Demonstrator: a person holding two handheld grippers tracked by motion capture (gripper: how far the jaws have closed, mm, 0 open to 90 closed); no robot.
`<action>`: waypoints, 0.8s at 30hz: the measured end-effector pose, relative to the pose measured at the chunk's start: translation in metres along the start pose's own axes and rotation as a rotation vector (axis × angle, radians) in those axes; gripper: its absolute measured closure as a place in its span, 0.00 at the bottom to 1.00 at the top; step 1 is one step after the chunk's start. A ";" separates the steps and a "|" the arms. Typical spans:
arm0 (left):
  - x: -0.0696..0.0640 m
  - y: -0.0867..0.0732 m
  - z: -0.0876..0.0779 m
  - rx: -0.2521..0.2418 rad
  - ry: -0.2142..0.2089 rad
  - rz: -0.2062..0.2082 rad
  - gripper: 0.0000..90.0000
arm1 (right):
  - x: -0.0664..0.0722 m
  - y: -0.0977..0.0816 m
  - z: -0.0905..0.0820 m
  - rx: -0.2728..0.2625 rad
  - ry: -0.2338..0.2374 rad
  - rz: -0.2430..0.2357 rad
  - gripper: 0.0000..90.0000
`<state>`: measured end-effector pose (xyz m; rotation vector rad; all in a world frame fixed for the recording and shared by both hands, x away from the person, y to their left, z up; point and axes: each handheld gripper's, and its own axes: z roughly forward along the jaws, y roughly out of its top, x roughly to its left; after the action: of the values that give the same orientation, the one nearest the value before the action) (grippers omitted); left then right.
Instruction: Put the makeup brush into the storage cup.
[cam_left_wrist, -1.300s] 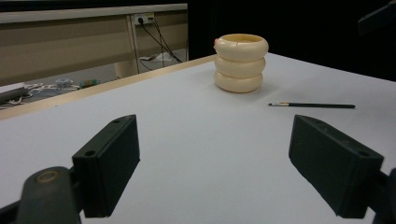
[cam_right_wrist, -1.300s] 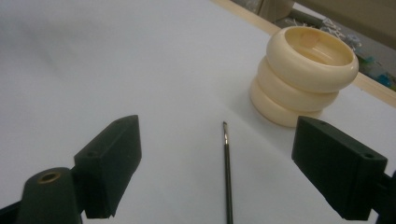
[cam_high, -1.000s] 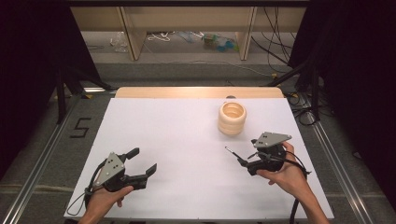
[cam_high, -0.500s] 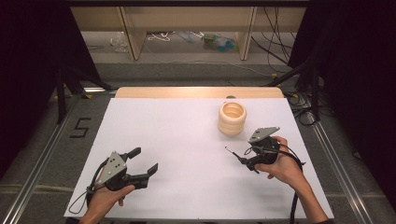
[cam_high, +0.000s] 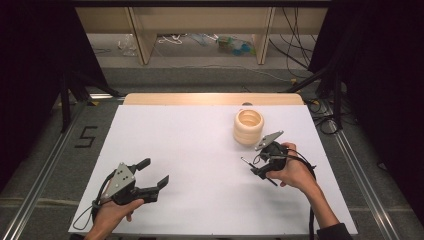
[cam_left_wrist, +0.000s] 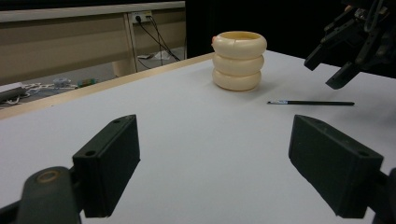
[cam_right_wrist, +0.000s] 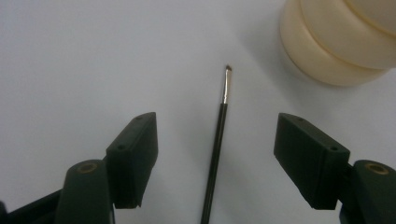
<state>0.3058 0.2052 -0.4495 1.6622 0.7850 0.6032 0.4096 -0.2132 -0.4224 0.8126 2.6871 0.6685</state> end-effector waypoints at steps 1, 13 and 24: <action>0.000 0.000 0.000 0.000 0.000 0.000 0.18 | -0.001 0.000 0.001 0.009 0.004 0.004 0.36; 0.000 0.000 0.001 -0.005 -0.008 -0.003 0.18 | -0.006 0.001 0.012 0.081 0.018 0.017 0.39; 0.000 0.000 0.001 -0.006 -0.007 -0.004 0.18 | -0.011 0.008 0.024 0.149 0.019 0.024 0.41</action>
<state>0.3068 0.2042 -0.4500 1.6560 0.7804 0.5957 0.4310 -0.2048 -0.4378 0.8801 2.7750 0.4881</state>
